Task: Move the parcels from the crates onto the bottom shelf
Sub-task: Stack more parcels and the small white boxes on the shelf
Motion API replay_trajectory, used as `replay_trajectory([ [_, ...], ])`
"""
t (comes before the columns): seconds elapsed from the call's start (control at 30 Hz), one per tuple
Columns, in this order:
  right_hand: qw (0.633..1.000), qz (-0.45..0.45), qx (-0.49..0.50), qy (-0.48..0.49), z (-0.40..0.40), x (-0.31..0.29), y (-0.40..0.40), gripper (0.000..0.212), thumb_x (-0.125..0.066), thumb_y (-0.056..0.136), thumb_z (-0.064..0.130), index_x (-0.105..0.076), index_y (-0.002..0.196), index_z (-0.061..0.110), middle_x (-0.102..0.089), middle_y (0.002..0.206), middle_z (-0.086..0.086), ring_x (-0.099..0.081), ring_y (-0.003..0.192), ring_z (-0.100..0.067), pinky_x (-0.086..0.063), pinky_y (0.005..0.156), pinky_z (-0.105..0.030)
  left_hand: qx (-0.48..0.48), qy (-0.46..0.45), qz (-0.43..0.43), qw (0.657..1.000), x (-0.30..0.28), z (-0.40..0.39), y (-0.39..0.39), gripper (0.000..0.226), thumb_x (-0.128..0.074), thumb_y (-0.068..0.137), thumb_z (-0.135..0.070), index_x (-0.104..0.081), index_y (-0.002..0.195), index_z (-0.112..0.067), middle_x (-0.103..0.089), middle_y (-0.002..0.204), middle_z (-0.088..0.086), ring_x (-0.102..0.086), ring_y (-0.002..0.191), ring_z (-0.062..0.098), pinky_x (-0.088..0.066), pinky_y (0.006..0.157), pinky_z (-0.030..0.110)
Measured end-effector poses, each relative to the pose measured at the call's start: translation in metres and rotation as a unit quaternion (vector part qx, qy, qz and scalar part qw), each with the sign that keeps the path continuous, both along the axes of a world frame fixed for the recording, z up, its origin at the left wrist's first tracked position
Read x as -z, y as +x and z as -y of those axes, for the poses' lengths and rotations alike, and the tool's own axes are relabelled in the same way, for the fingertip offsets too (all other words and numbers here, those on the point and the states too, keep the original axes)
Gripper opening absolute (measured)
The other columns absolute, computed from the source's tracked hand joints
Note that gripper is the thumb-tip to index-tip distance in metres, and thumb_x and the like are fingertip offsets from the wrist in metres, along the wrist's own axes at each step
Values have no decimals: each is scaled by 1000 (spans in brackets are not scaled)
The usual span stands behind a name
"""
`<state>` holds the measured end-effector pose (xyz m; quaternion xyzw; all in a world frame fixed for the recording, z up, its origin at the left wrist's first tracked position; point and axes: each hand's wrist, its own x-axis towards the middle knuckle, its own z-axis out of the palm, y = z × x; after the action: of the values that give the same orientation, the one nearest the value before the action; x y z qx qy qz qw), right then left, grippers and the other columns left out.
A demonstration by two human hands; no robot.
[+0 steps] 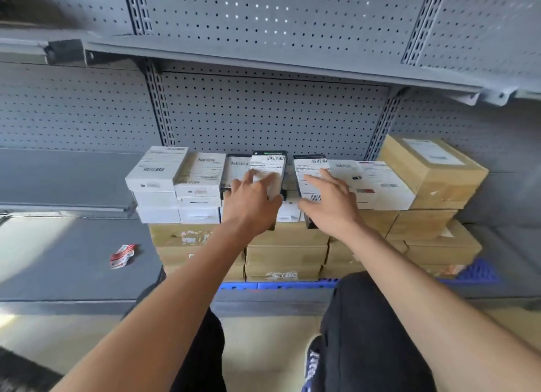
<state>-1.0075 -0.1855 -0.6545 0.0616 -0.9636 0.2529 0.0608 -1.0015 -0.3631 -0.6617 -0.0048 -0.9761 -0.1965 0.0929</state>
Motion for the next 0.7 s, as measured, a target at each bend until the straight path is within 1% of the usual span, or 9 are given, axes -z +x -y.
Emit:
replay_trajectory([
  [0.2, 1000, -7, 18, -14, -31, -5, -35, 62, -61, 88, 40, -45, 148, 35, -22, 165, 1, -21, 150, -26, -22, 120, -53, 17, 4, 4, 1000, -5, -41, -46, 54, -50, 97, -52, -41, 149, -41, -36, 157, 5, -38, 133, 36, -39, 105, 46],
  [0.3, 999, -5, 25, -23, -45, -4, -48, 60, -61, 89, 41, -46, 147, 36, -22, 165, 2, -20, 151, -24, -21, 121, -49, 21, 6, 5, 1000, -7, -59, -68, 52, -49, 98, -53, -42, 148, -42, -38, 156, 6, -37, 135, 36, -40, 105, 46],
  [0.37, 999, -2, 29, -21, -53, -2, -59, 60, -61, 90, 41, -46, 148, 35, -23, 165, 3, -21, 150, -24, -21, 119, -48, 22, 15, 6, 1000, -6, -70, -81, 49, -49, 98, -53, -45, 146, -42, -40, 154, 6, -39, 133, 35, -42, 103, 45],
  [0.43, 999, 3, 31, -24, -60, 0, -69, 61, -61, 91, 42, -45, 149, 33, -25, 164, 3, -21, 150, -25, -23, 118, -48, 28, 20, 9, 999, -3, -79, -92, 46, -50, 98, -54, -49, 142, -41, -42, 151, 6, -41, 129, 35, -46, 101, 46],
  [0.57, 999, 11, 30, -27, -67, 7, -85, 64, -60, 93, 40, -39, 152, 30, -34, 158, 6, -27, 146, -24, -28, 114, -42, 19, 35, 25, 999, 5, -89, -109, 45, -52, 95, -52, -54, 138, -38, -47, 146, 7, -44, 126, 35, -52, 94, 48],
  [0.7, 999, 23, 29, -29, -68, 18, -98, 61, -59, 92, 41, -42, 151, 32, -39, 155, 4, -30, 143, -26, -33, 110, -40, 6, 34, 29, 999, 12, -96, -119, 41, -52, 94, -52, -59, 132, -37, -52, 140, 9, -45, 125, 37, -47, 97, 44],
])
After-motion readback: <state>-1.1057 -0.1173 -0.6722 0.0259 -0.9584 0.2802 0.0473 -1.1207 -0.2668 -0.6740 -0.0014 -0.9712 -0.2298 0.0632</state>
